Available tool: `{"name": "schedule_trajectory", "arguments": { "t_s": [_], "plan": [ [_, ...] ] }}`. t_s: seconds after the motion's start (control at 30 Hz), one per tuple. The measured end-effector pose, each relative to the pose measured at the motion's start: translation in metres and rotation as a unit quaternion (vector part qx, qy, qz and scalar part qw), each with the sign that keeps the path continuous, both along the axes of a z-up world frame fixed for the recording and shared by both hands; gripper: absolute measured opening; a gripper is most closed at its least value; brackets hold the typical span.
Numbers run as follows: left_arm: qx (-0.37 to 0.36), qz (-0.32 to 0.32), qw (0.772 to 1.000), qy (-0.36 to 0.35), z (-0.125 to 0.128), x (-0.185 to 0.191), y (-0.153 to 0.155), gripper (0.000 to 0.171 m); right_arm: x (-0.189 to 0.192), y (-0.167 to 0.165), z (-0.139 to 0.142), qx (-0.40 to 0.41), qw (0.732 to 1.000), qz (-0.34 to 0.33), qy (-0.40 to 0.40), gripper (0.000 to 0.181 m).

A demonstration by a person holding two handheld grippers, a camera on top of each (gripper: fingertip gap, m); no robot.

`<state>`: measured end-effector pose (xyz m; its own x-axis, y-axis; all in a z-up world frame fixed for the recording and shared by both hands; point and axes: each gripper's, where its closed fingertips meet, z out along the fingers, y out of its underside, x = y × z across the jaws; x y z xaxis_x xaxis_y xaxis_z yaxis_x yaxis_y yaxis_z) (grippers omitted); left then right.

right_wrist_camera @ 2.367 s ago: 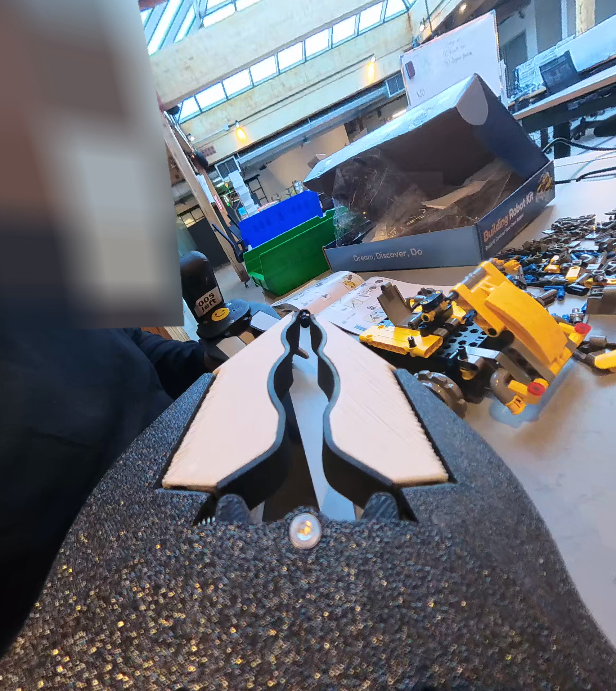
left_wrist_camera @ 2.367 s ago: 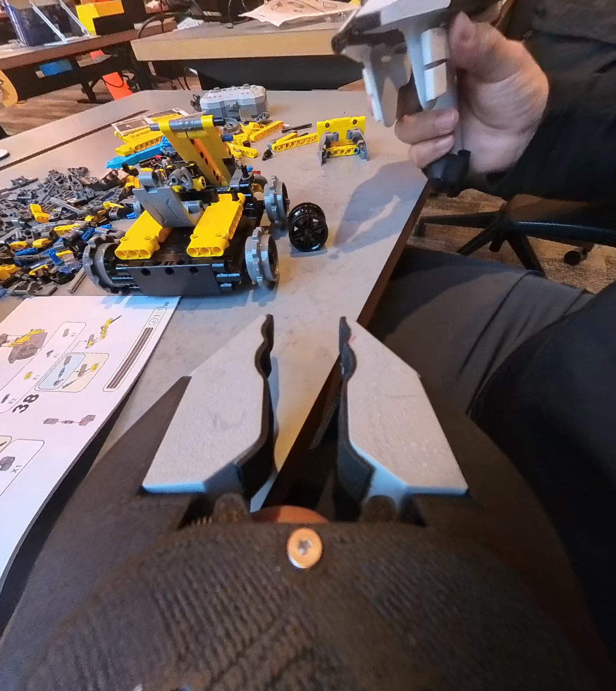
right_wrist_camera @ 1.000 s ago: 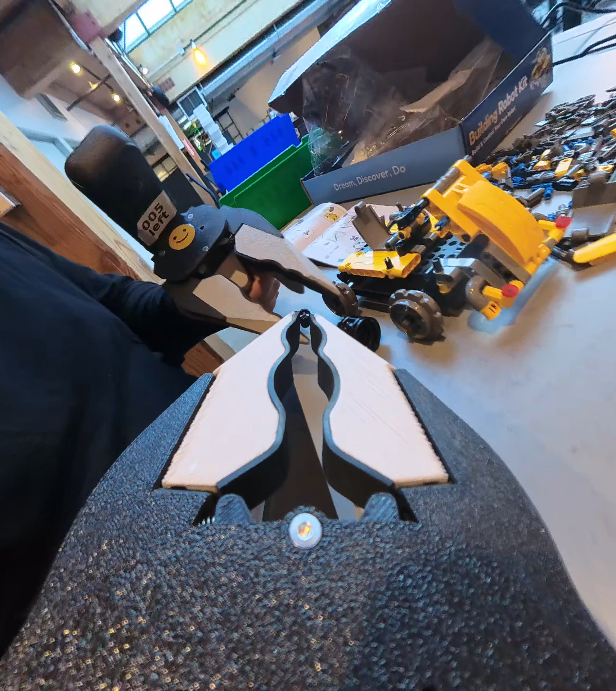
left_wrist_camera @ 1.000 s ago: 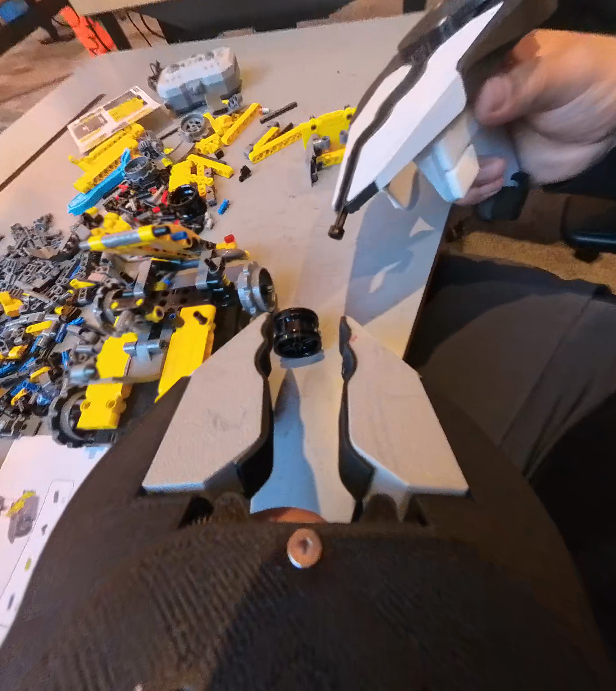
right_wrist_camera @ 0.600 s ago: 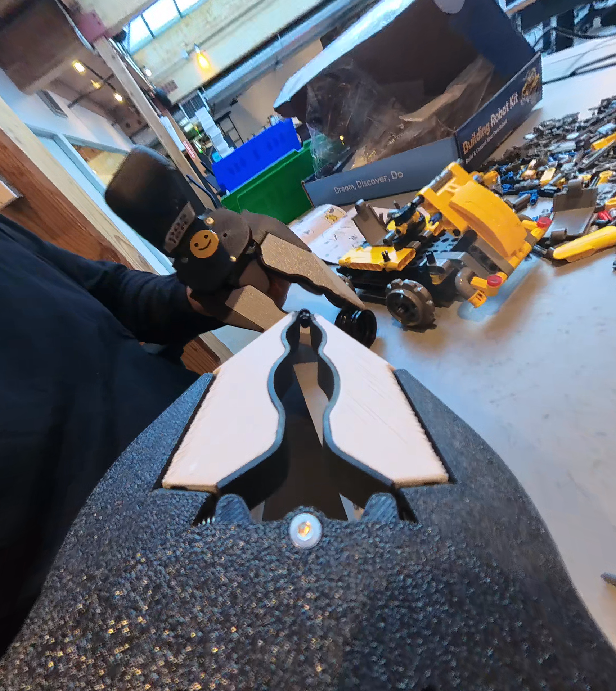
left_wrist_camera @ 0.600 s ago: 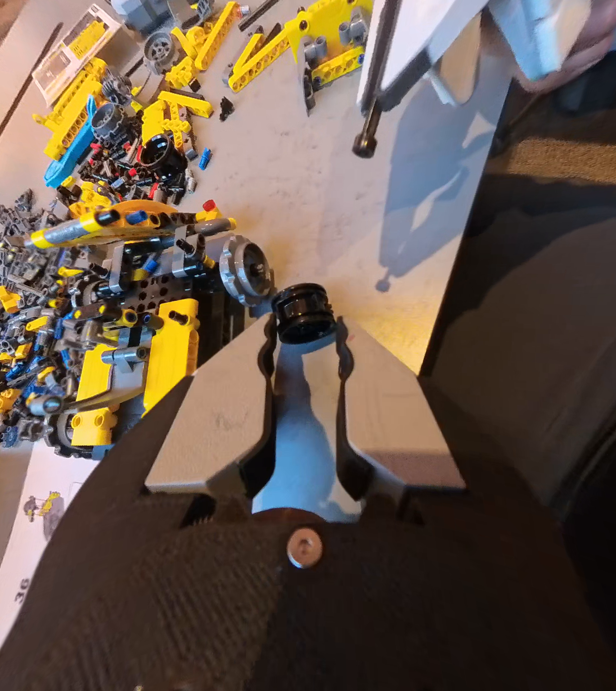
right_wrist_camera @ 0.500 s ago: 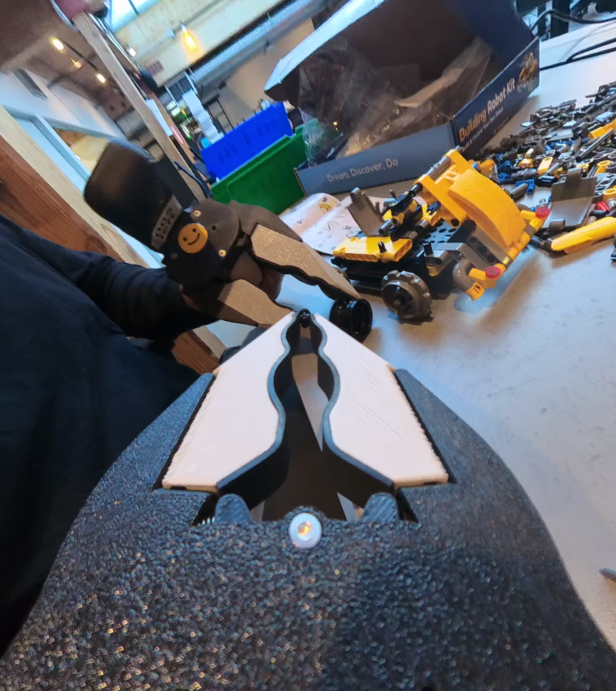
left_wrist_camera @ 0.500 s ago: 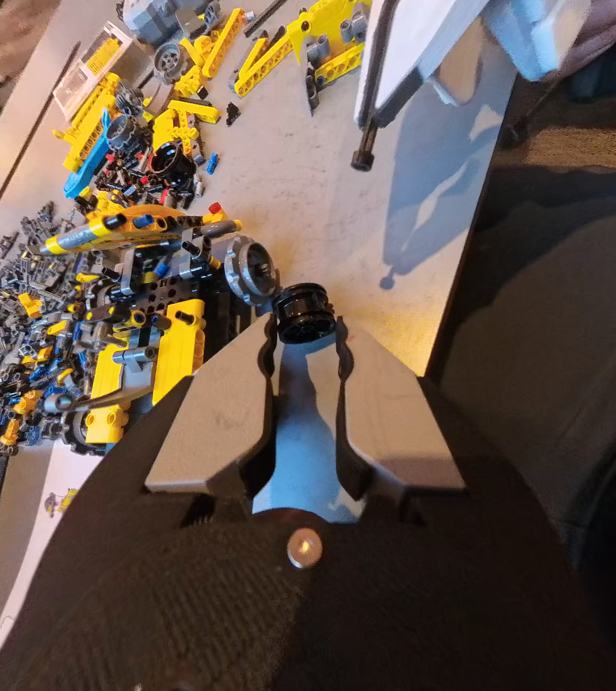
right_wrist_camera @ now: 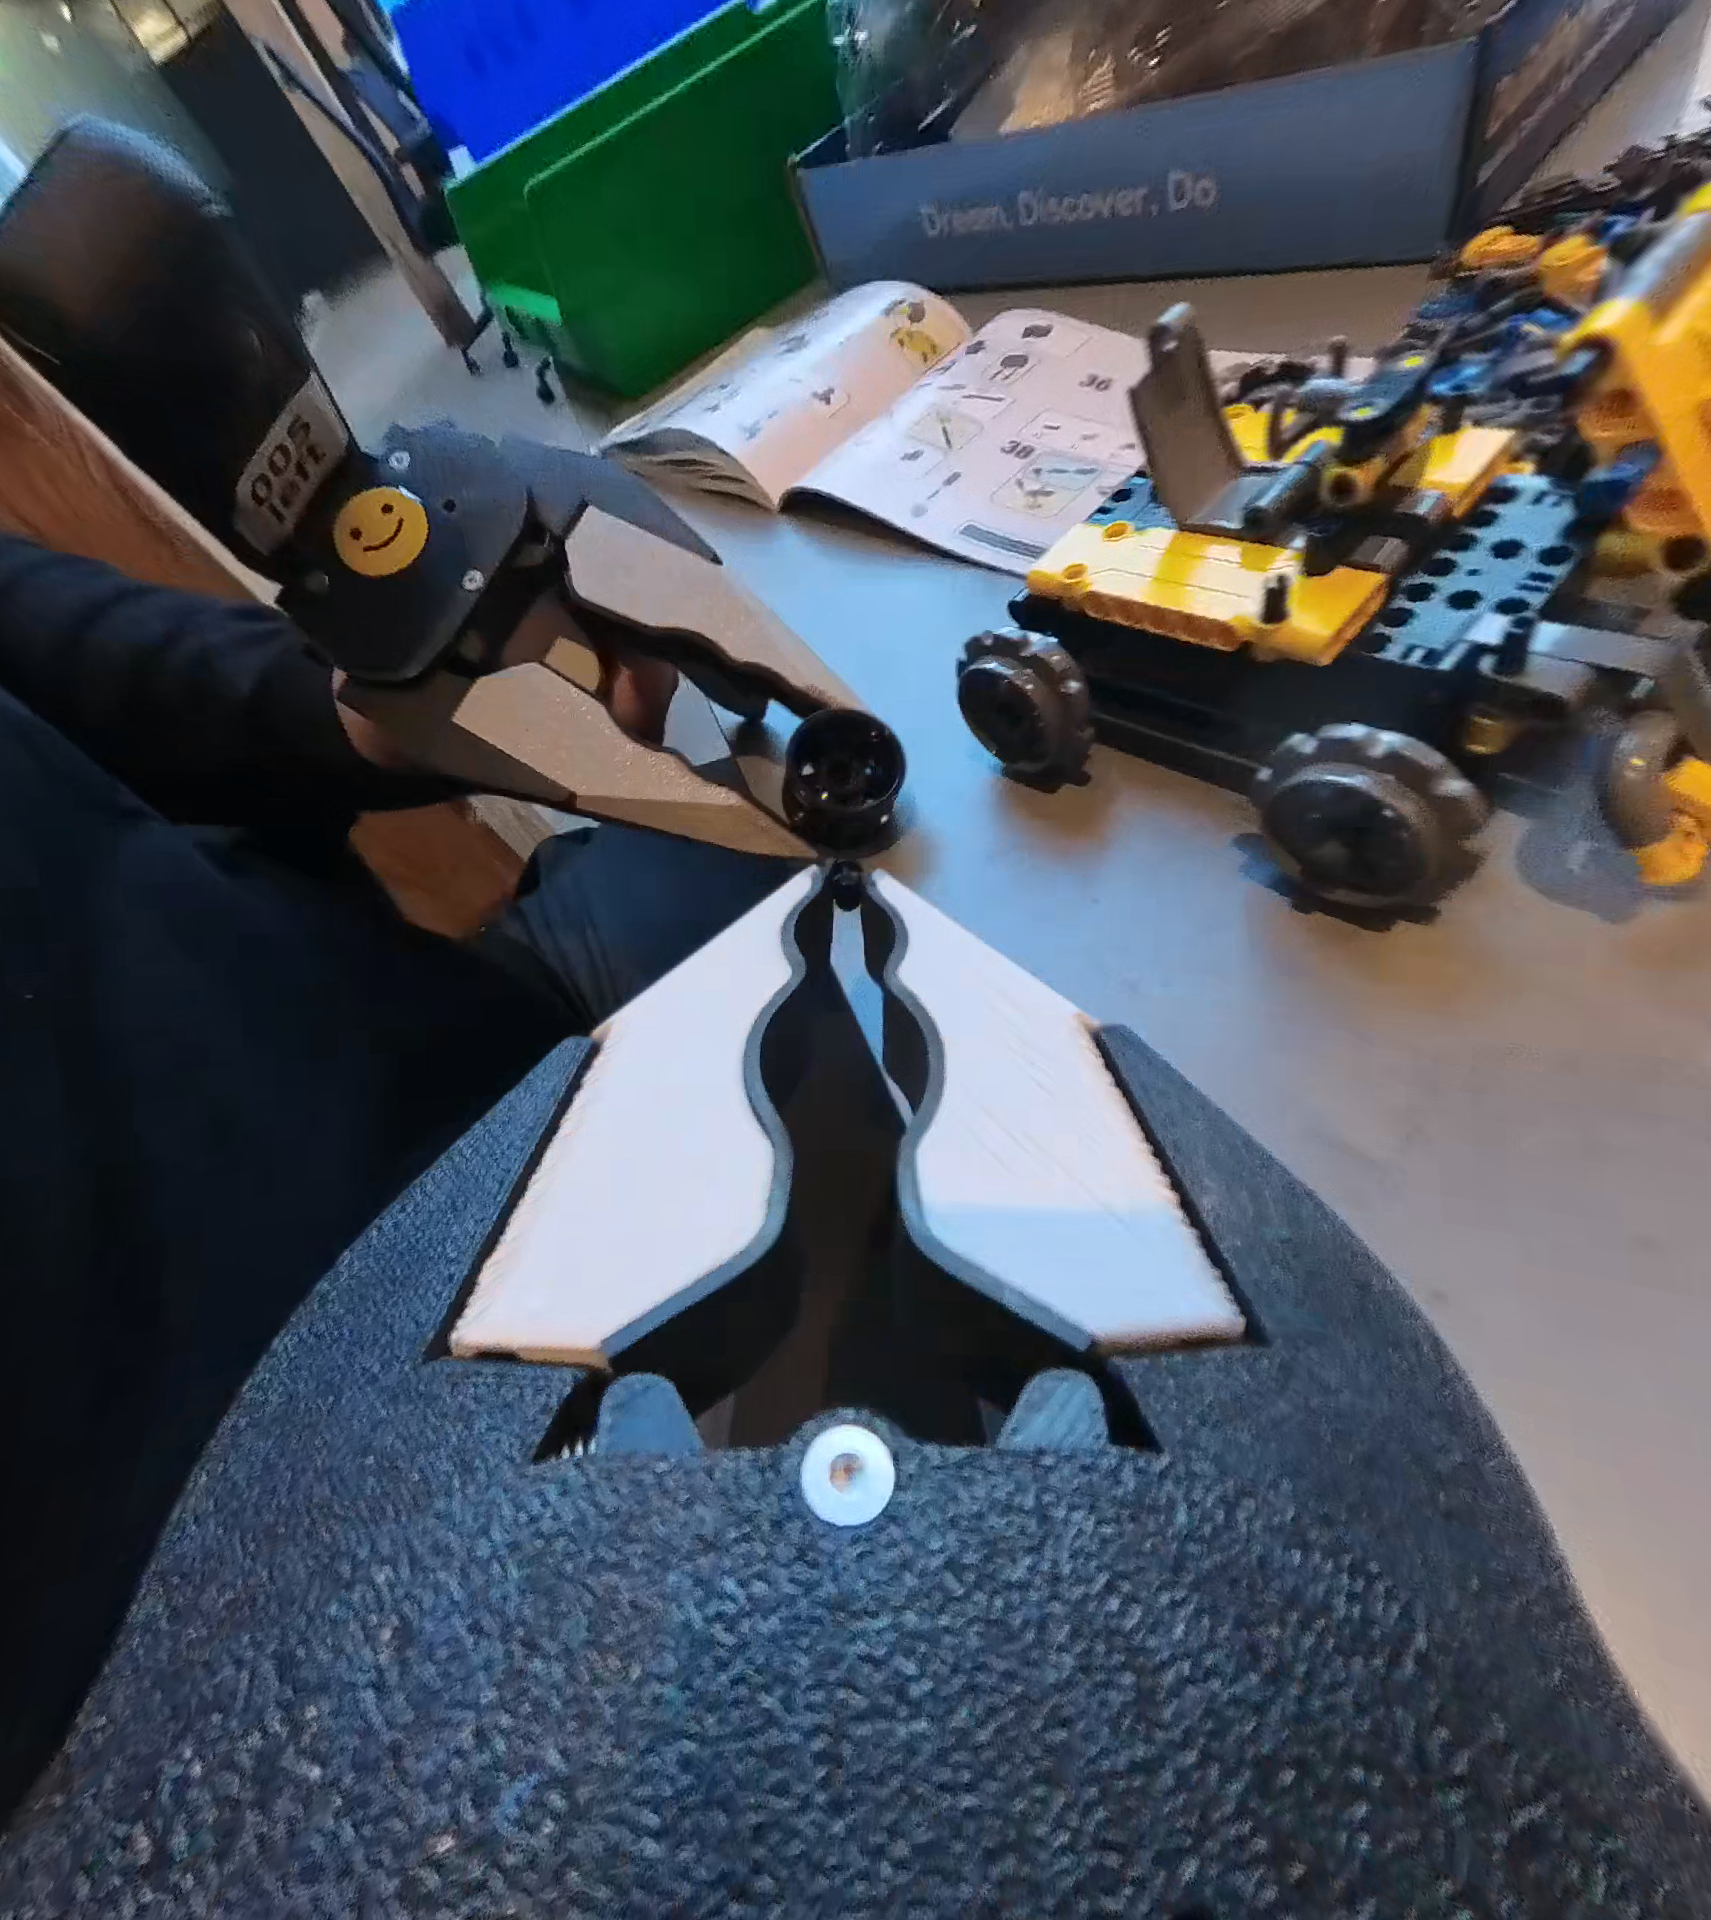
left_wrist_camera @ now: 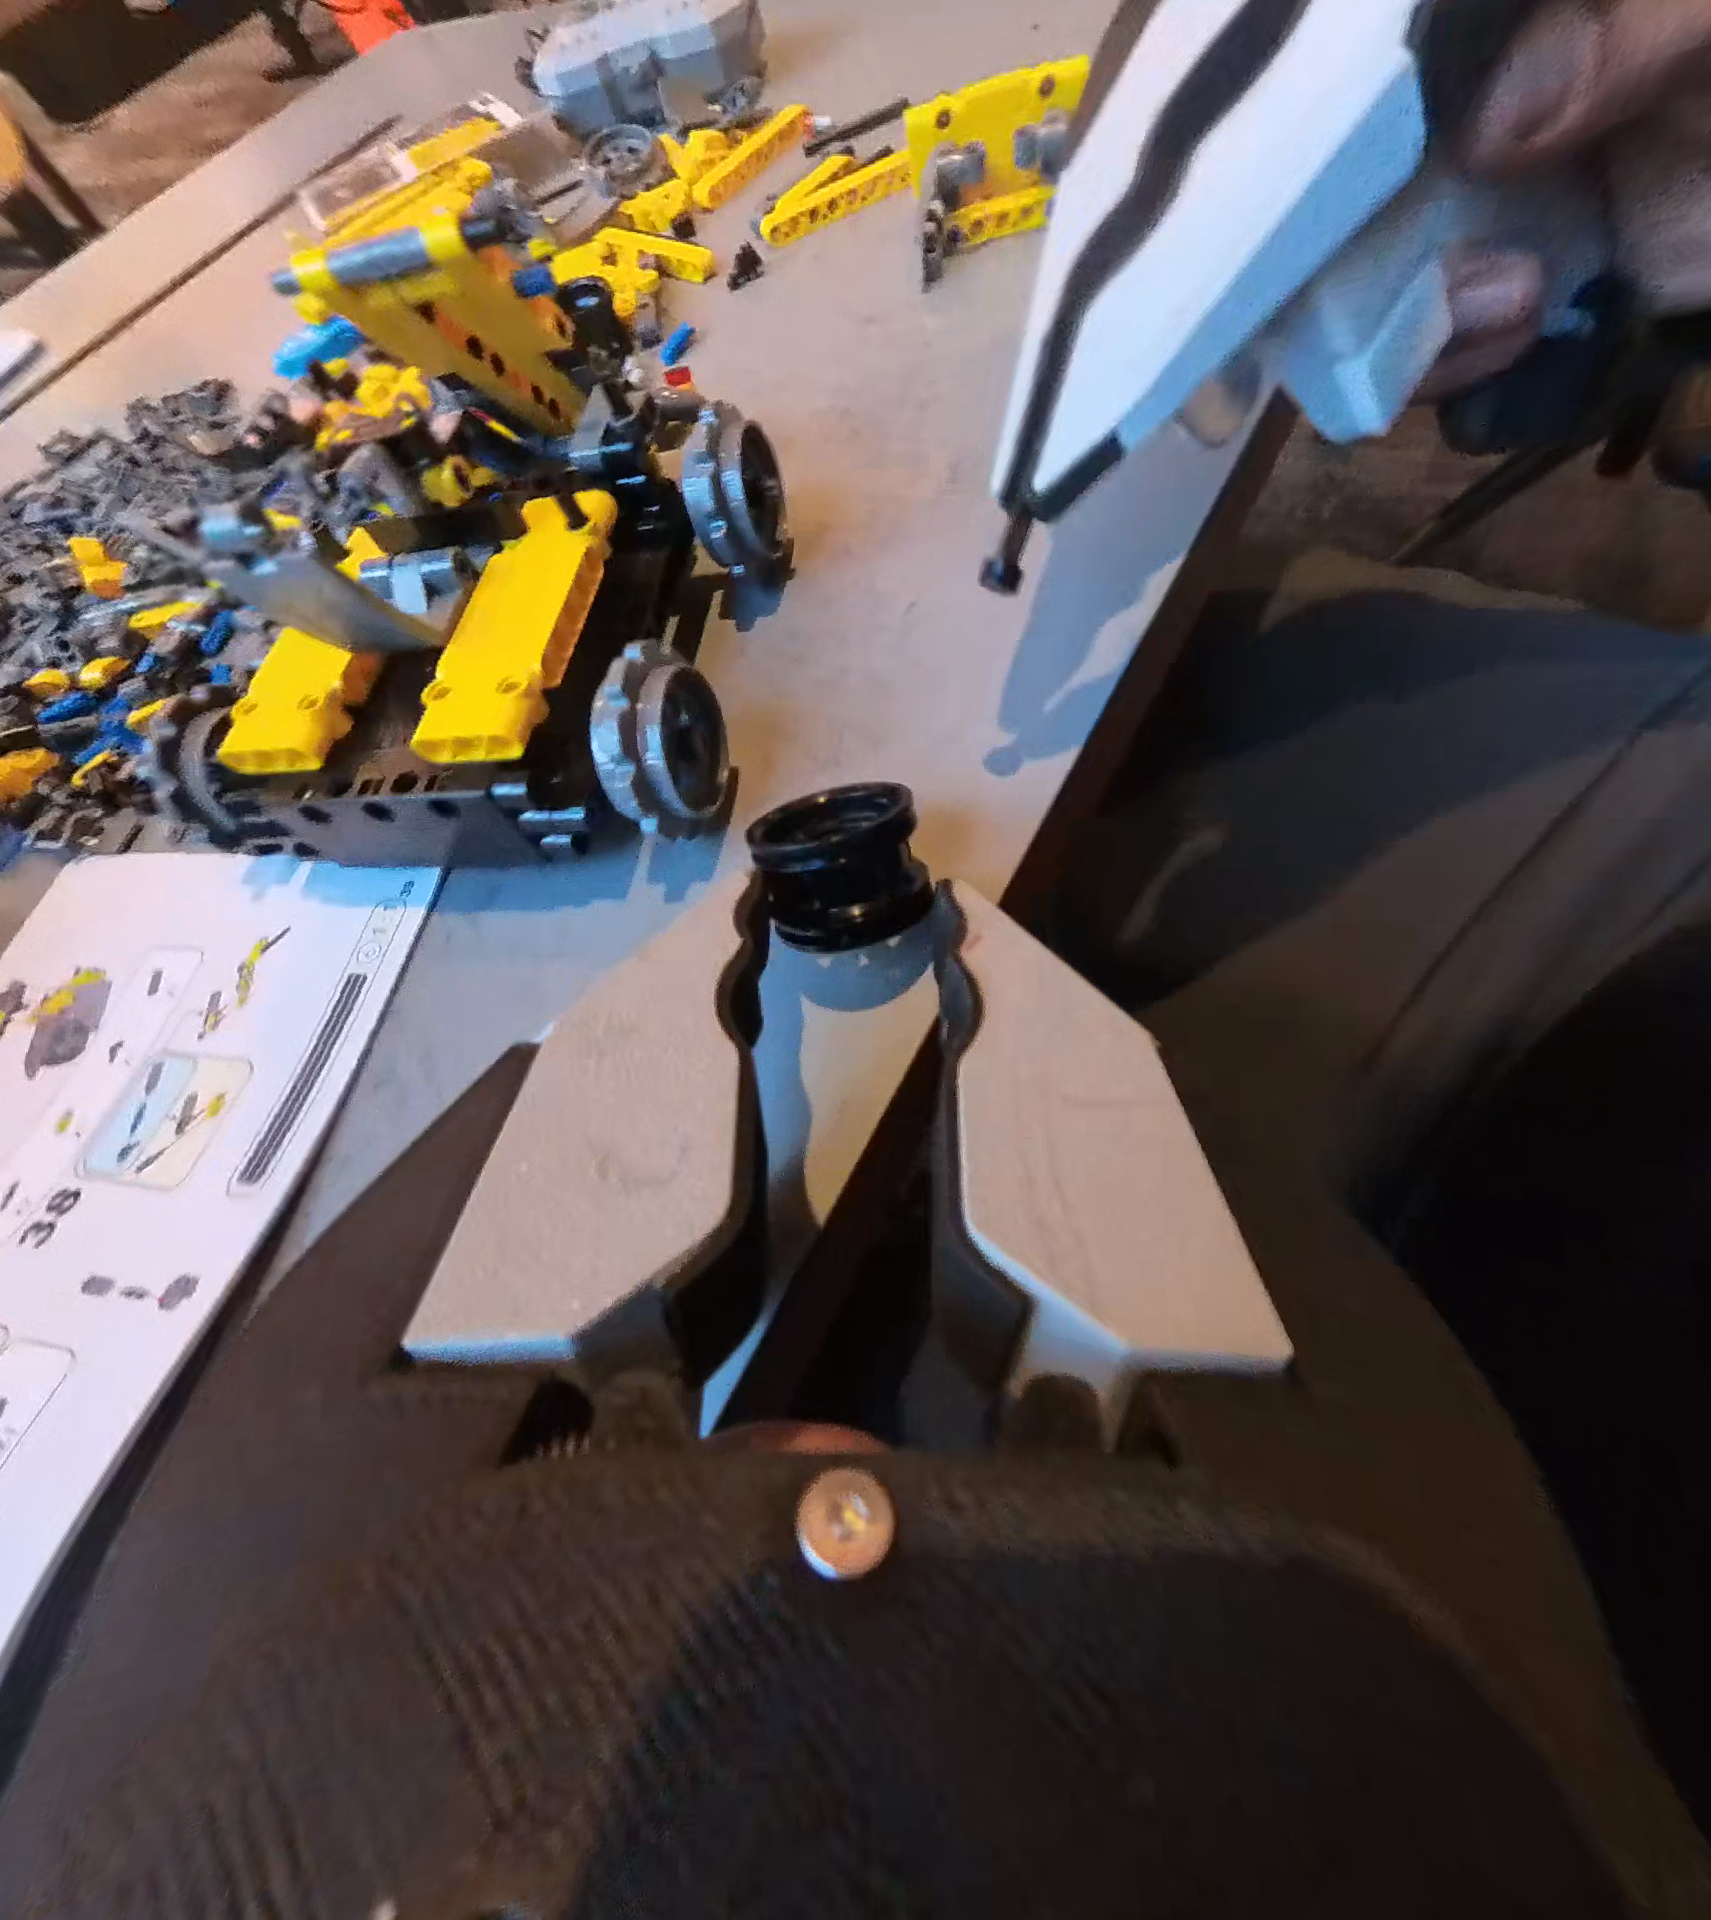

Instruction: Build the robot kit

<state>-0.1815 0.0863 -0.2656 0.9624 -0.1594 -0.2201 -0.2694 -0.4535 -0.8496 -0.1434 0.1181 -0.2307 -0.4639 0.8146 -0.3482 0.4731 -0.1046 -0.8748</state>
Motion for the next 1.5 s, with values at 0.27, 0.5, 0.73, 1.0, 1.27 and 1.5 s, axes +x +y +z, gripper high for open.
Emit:
{"name": "schedule_trajectory", "arguments": {
  "t_s": [0.27,0.5,0.73,1.0,1.27,1.5],
  "plan": [
    [-0.017,0.002,1.0,0.012,-0.002,-0.001,-0.005,0.031,-0.009,-0.01,0.007,0.0,1.0,0.014,-0.006,0.005],
    [-0.037,-0.01,0.999,-0.017,-0.004,-0.003,-0.01,0.042,-0.021,-0.025,0.004,0.016,0.998,0.041,-0.036,0.005],
    [-0.03,-0.029,0.999,-0.017,-0.003,-0.006,-0.007,0.032,-0.032,-0.036,0.004,0.13,0.988,0.071,-0.05,0.004],
    [-0.002,-0.051,0.999,0.015,-0.001,-0.009,-0.01,0.031,-0.037,-0.046,0.001,0.226,0.968,0.097,-0.049,0.004],
    [0.01,-0.054,0.998,0.034,0.0,-0.008,-0.012,0.032,-0.042,-0.049,-0.007,0.232,0.966,0.098,-0.054,0.004],
    [0.015,-0.054,0.998,0.04,0.0,-0.008,-0.012,0.031,-0.044,-0.051,-0.01,0.238,0.964,0.103,-0.061,0.004]
  ]
}}
